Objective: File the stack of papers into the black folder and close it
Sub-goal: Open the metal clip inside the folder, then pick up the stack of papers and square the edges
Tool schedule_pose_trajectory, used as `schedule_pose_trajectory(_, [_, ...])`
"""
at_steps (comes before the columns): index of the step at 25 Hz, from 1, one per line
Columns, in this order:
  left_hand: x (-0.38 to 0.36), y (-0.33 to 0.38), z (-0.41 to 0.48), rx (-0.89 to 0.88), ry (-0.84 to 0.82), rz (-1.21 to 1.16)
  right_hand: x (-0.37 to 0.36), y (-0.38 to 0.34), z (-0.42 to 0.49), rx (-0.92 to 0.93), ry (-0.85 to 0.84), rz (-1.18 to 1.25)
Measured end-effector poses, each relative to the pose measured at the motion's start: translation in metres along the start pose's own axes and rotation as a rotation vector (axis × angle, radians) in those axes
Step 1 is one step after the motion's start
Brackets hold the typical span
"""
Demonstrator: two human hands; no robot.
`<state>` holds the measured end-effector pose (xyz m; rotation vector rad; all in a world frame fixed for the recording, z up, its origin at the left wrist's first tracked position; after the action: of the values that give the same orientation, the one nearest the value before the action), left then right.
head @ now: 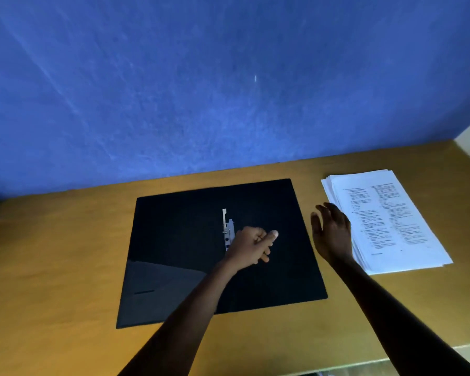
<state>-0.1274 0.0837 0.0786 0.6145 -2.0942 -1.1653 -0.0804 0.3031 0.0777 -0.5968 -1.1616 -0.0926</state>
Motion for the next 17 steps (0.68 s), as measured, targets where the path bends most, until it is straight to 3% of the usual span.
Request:
schedule_pose_trajectory(5, [-0.06,0.035,0.046,-0.044,0.126,0.012,0.035,0.115,0.033,-0.2,-0.098,-0.094])
schedule_pose_trajectory(9, [-0.118,0.054,0.085,0.038,0.204,0.057,0.054,0.194,0.06,-0.325,-0.188,-0.17])
schedule_pose_trajectory(17, [-0.175,0.068,0.133,0.195,0.315,0.032,0.05,0.284,0.095,-0.446,-0.355,-0.17])
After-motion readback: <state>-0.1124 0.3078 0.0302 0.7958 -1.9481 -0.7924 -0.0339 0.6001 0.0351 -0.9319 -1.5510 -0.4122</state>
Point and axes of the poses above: each hand's wrist, its own z-axis towards the middle knuckle, its own x-axis out of the back of the hand, y = z × x, the point moved 8 cm from there along z, towards the middle knuckle, and after that the axes turned 2 degrees about -z, right-handed, at the moved point
